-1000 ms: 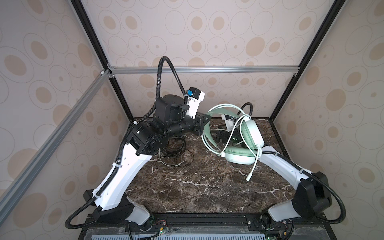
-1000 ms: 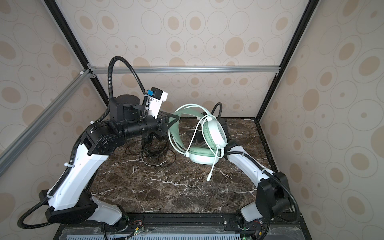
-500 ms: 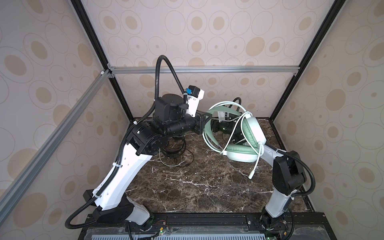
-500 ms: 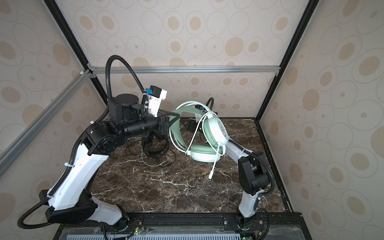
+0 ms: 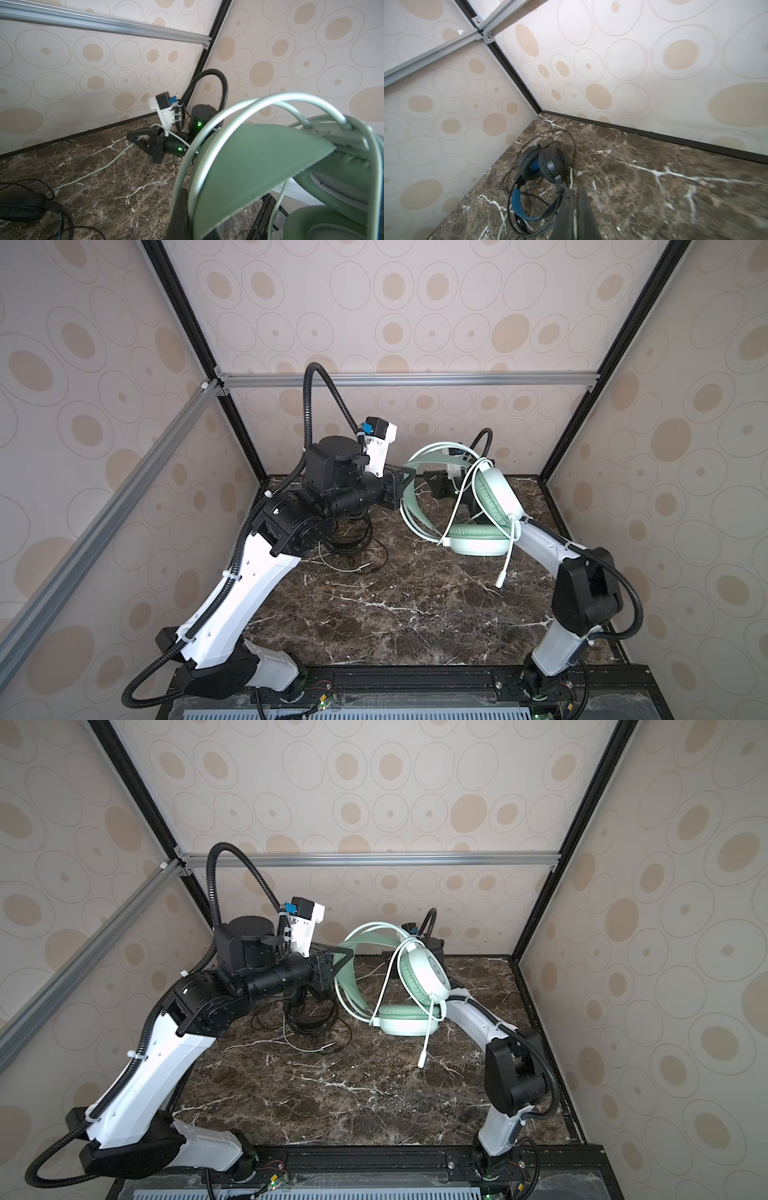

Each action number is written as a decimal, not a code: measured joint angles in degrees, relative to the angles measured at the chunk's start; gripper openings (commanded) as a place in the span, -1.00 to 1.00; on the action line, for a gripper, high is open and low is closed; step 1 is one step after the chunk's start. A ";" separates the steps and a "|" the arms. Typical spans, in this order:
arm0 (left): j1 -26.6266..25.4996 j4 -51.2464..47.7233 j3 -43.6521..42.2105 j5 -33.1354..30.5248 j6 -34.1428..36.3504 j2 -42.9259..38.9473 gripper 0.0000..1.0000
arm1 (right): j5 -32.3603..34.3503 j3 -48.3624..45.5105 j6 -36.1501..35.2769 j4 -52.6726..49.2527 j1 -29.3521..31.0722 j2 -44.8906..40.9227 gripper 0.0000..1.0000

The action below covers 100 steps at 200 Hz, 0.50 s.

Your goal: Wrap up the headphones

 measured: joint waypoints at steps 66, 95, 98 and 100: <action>1.05 10.78 -6.78 0.42 -3.34 -0.96 -1.00 | 8.33 -0.81 -9.66 -12.24 -7.85 -18.01 -1.00; 1.31 16.11 -9.73 0.79 -5.18 -0.96 -1.00 | 10.73 -0.94 -14.23 -18.03 -7.74 -23.80 -1.00; 1.31 16.63 -10.01 0.81 -5.38 -0.96 -1.00 | 10.97 -0.94 -14.71 -18.62 -7.74 -24.39 -1.00; 1.31 17.03 -10.23 0.81 -5.46 -0.96 -1.00 | 11.10 -0.94 -14.99 -19.06 -7.74 -24.81 -1.00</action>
